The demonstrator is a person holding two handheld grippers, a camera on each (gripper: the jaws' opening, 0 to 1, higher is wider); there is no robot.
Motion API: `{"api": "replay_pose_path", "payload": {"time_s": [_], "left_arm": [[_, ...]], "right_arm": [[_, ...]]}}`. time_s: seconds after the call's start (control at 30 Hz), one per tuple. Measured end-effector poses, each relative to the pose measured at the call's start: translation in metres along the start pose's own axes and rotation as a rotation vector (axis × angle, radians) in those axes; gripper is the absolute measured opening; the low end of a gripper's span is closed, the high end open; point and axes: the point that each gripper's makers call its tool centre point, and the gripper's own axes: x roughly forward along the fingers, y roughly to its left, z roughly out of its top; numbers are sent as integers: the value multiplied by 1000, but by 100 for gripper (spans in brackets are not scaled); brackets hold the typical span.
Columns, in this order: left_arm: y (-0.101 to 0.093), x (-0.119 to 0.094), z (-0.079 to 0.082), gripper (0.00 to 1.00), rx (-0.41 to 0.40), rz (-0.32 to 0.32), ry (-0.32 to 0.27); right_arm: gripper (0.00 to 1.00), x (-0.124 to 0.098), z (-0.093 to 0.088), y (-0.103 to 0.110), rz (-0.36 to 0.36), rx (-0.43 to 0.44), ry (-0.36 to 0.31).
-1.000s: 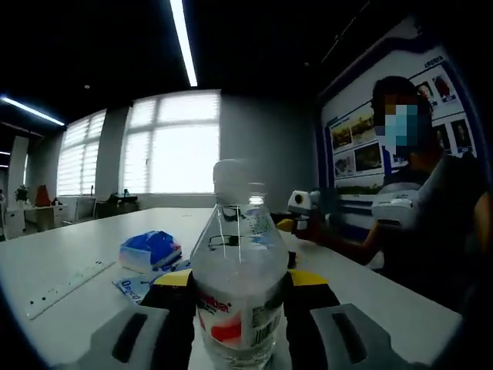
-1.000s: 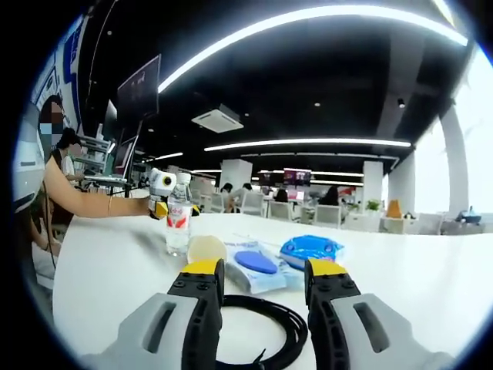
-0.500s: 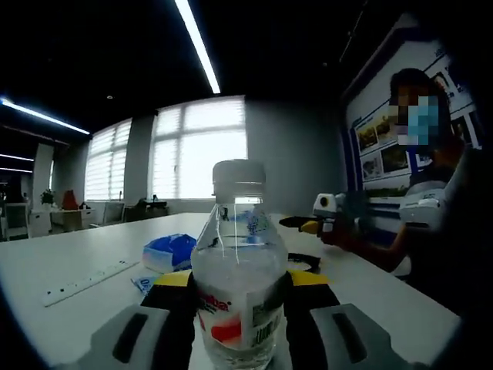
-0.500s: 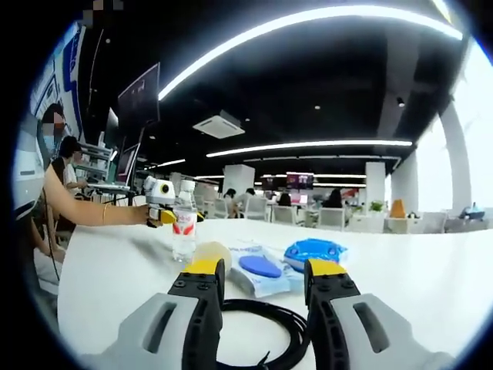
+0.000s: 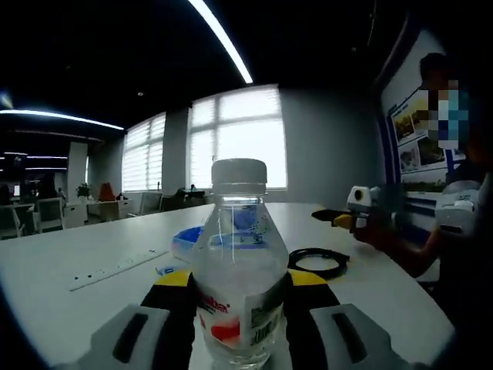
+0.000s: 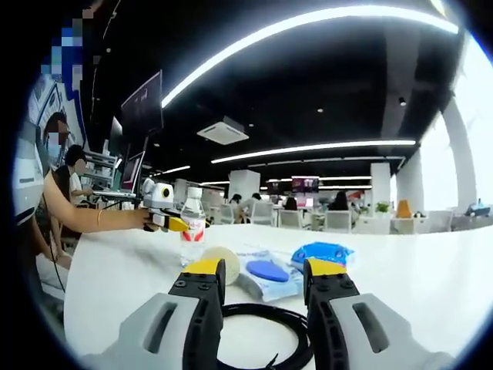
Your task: Arrange the tabletop items into an orderly group along one side of the table until the central work area is clear of visible clutter.
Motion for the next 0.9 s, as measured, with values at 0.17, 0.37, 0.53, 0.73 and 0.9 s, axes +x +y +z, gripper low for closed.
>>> {"api": "replay_pose_path", "payload": {"time_s": [0.17,0.37,0.53,0.73,0.9], "left_arm": [[5,-4,0,44,2,53,-10],[10,-4,1,44,-8,114,-13],[8,-7,0,44,-2,166,3],[9,-9,0,44,-5,232,13],[8,-14,0,44,20,332,29]], "right_arm": [[38,0,0,2,7,1,-1],[38,2,-4,5,23,0,14],[39,3,-10,5,26,32,42],[39,3,-11,2,13,28,49],[39,3,-12,1,9,40,49]]}}
